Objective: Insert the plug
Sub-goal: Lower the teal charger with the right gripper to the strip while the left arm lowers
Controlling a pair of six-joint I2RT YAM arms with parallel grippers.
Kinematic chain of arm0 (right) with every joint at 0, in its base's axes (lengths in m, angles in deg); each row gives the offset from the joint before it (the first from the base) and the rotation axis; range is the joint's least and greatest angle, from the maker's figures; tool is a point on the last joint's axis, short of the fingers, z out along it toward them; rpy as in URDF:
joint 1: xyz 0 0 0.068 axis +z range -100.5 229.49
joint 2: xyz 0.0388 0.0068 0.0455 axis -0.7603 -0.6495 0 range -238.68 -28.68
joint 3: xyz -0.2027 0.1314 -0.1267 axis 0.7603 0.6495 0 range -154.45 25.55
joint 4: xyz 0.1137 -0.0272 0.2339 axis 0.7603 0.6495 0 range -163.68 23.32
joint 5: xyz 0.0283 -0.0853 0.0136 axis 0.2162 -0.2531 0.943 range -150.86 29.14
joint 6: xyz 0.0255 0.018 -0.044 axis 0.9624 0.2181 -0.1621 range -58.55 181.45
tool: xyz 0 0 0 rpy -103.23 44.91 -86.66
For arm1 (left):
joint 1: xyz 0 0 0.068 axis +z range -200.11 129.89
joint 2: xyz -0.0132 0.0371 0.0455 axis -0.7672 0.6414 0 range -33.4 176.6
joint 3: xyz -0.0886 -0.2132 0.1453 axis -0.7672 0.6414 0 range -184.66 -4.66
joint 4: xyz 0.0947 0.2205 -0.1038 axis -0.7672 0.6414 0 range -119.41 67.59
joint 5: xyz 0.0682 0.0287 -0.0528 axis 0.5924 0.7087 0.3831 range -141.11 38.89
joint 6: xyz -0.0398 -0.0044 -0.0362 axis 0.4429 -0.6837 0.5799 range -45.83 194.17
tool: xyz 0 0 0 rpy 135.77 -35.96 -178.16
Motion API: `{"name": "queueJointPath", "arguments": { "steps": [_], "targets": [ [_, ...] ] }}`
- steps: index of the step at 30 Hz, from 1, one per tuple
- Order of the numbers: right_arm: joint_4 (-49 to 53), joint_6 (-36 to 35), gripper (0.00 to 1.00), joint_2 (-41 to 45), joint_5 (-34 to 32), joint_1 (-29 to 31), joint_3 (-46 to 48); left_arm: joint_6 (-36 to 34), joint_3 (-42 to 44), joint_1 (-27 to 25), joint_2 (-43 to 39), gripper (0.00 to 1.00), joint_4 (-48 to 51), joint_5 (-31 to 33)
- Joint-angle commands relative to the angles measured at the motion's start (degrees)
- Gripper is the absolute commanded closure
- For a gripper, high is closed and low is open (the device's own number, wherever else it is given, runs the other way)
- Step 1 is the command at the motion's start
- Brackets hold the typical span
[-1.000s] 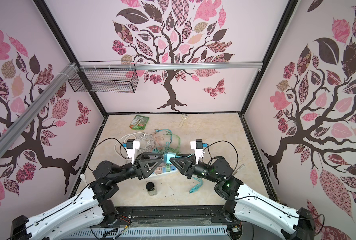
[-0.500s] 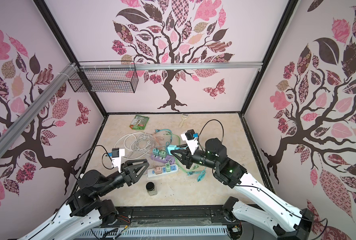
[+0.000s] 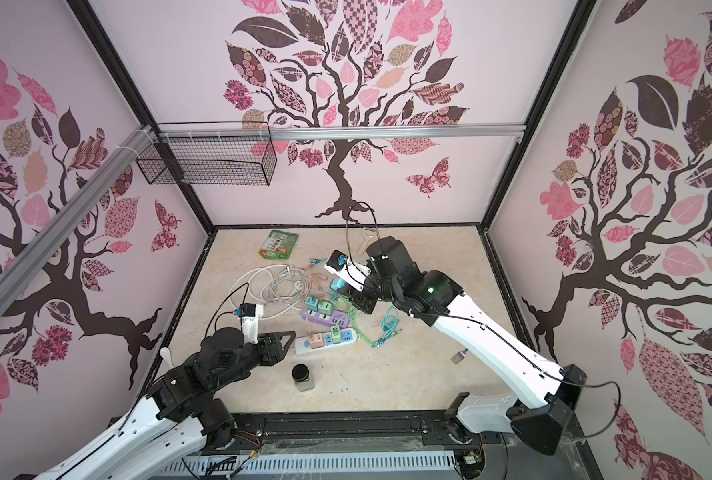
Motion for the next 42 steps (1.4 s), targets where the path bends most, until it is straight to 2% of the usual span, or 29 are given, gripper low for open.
{"name": "queueJointPath", "arguments": {
  "steps": [1,5,11,20,24,32,42],
  "targets": [
    [10.23,-7.39,0.87,-5.3,-6.58,-0.33,-7.32,1.18,-0.67,2.25,0.38,0.44,3.69,1.11],
    [13.81,-9.99,0.87,-9.1,-12.41,-0.66,-15.14,1.64,1.73,2.9,0.7,0.44,2.17,0.75],
    [15.01,-13.18,0.85,-13.11,-14.83,-2.89,-25.82,2.63,3.39,2.97,2.42,0.44,-0.07,0.08],
    [12.37,-13.94,0.85,-16.02,-15.63,-5.91,-29.5,2.63,3.75,3.1,2.11,0.44,0.37,-0.27],
    [11.75,-13.45,0.84,-15.27,-15.38,-6.0,-24.58,3.12,4.49,3.05,2.05,0.44,0.0,-0.57],
    [4.49,-10.39,0.83,-8.23,-10.0,-5.99,-2.12,4.3,6.97,3.06,3.95,0.46,-2.25,-1.76],
    [-0.5,-5.31,0.83,-3.2,-6.02,-6.0,12.68,4.05,7.9,3.26,10.56,0.47,-6.13,-0.98]
  ]
}}
